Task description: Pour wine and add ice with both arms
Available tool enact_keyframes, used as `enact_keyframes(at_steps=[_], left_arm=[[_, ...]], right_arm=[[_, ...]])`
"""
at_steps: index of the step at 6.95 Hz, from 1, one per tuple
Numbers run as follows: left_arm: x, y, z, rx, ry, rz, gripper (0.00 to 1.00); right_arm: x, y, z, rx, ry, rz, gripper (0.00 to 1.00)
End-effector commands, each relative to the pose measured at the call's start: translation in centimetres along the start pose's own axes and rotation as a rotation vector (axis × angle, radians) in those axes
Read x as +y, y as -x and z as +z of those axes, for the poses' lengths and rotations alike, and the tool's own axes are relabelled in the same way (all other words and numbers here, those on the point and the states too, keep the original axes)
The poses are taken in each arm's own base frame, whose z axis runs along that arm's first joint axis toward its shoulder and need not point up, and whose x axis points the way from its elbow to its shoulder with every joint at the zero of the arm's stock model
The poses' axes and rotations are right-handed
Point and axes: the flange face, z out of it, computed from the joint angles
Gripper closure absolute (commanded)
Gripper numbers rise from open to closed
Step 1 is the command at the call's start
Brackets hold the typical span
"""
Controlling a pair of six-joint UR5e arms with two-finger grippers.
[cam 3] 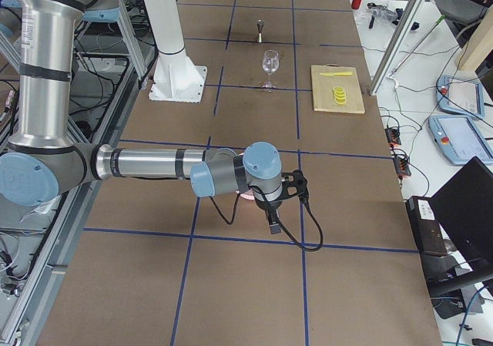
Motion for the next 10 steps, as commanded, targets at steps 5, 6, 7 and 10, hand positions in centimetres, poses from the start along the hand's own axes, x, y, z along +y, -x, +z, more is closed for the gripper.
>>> enact_keyframes(at_steps=[5,6,7,10], left_arm=[[0.9,-2.0,-1.4,0.112,-0.021,0.082,0.0],[0.7,-2.3,-1.8,0.112,-0.028,0.087,0.0],[0.6,-2.4,-1.9,0.112,-0.031,0.09,0.0],[0.3,-2.7,-2.2,0.114,-0.056,0.113,0.0]], right_arm=[[-2.7,14.9,-1.1,-0.075,-0.016,0.042,0.0],[-2.7,17.5,0.7,-0.057,-0.076,0.071,0.0],[-0.8,20.0,3.7,-0.063,-0.121,0.127,0.02],[4.4,21.1,8.8,-0.036,-0.166,0.264,0.24]])
